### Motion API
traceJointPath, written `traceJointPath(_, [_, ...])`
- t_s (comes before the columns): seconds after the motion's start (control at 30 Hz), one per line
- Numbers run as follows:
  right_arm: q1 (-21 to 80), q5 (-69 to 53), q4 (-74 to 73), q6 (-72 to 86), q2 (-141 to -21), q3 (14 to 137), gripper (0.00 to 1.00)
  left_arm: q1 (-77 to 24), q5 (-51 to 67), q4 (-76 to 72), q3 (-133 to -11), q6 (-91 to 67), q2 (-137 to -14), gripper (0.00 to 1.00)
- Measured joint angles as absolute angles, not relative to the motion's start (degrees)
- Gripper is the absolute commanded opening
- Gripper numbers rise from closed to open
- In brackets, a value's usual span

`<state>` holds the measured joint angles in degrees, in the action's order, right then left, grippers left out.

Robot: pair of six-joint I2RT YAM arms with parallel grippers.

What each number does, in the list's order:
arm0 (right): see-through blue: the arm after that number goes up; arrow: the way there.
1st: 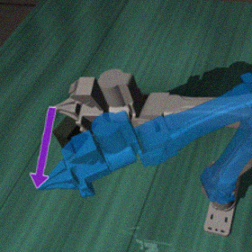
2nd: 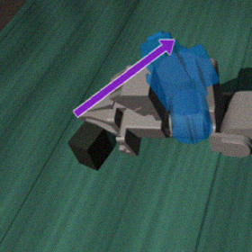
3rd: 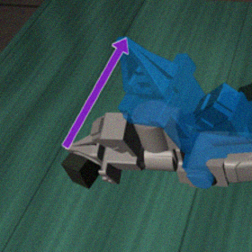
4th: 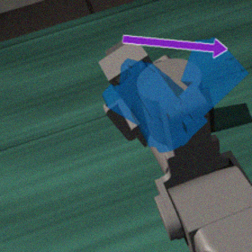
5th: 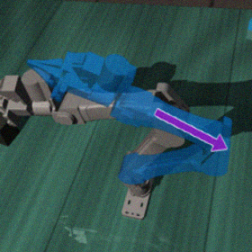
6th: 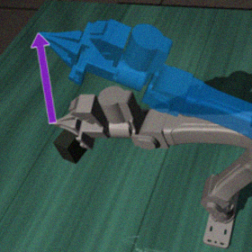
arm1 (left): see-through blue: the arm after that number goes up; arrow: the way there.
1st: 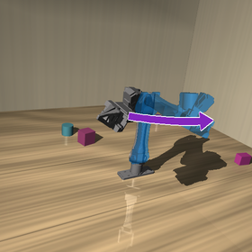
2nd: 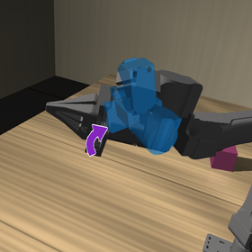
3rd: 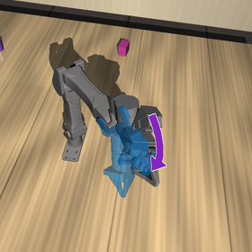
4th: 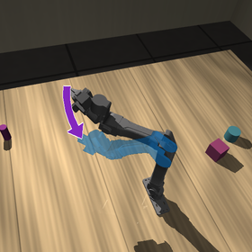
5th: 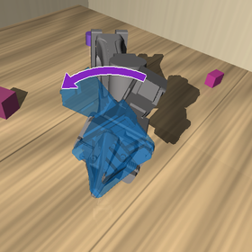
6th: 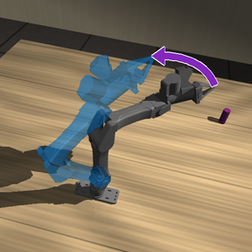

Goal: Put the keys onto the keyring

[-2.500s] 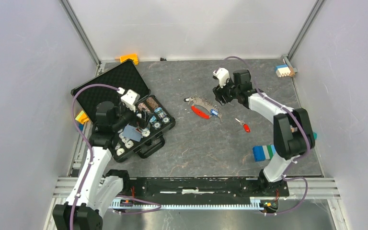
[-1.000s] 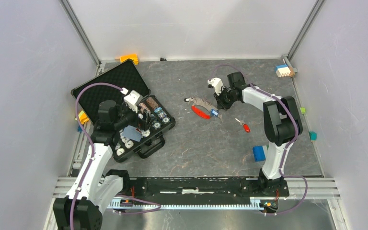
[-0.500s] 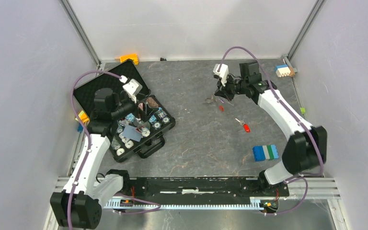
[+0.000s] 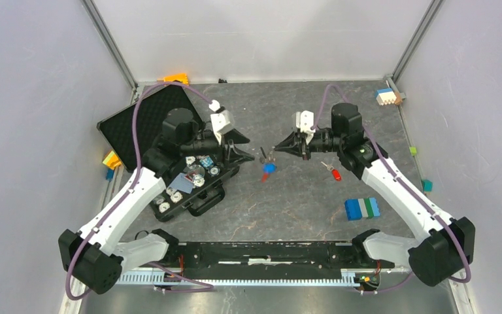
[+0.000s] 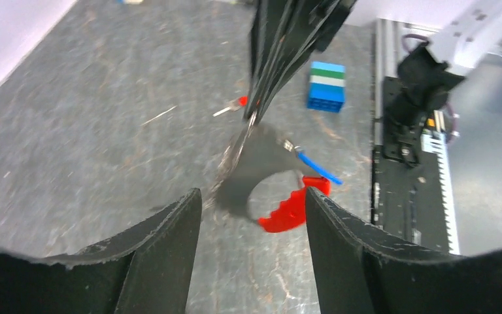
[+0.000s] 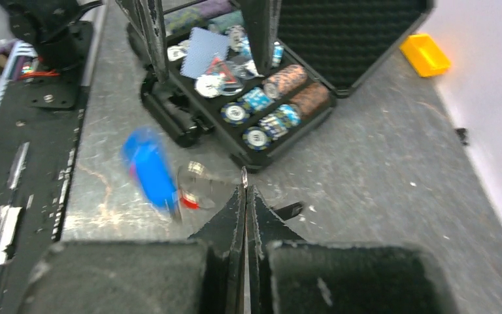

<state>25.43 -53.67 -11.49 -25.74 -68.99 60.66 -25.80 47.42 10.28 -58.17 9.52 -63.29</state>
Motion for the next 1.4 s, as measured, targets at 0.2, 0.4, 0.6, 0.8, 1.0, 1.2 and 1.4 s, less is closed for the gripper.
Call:
traceJointPath(0.2, [29.1,-57.67,-9.63,-25.54,-67.88,55.42,0.0,-32.77,48.8,10.31,-58.57,11.33,-63.29,0.62])
traceJointPath(0.4, [31.33,-58.78,-11.33,-29.82,-67.85,55.29,0.0,-34.94,48.31,10.92,-58.3,15.03,-63.64,0.55])
traceJointPath(0.6, [31.79,-60.73,-11.25,-30.94,-67.75,53.47,0.0,-37.74,47.0,11.0,-55.53,18.59,-63.66,0.5])
traceJointPath(0.8, [31.88,-62.28,-11.35,-31.4,-67.72,52.01,0.0,-38.41,46.19,11.0,-54.68,21.15,-63.77,0.39])
traceJointPath(1.0, [32.14,-63.48,-11.92,-32.29,-67.72,52.01,0.0,-38.68,46.09,10.96,-53.54,22.96,-64.49,0.39])
traceJointPath(1.2, [32.16,-64.31,-12.6,-32.99,-67.68,52.01,0.0,-38.76,47.86,11.16,-52.05,24.73,-64.84,0.37])
traceJointPath(1.4, [32.23,-64.66,-12.97,-33.39,-67.68,52.01,0.0,-38.76,48.84,10.92,-51.22,25.41,-64.88,0.31])
